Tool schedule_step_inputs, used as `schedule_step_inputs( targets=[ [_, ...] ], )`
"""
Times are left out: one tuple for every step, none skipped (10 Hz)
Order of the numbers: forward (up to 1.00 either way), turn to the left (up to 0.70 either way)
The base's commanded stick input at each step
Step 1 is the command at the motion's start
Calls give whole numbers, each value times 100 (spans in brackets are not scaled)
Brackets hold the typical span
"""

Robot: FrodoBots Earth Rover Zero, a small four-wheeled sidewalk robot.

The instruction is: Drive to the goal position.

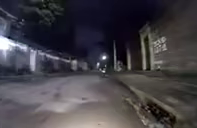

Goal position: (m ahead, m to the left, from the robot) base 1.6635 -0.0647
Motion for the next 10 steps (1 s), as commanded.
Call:
schedule_step_inputs(
  targets=[
    [70, 0],
    [70, 0],
    [70, 0],
    [70, 0],
    [70, 0],
    [70, -2],
    [70, -10],
    [70, -18],
    [70, -26],
    [70, -34]
  ],
)
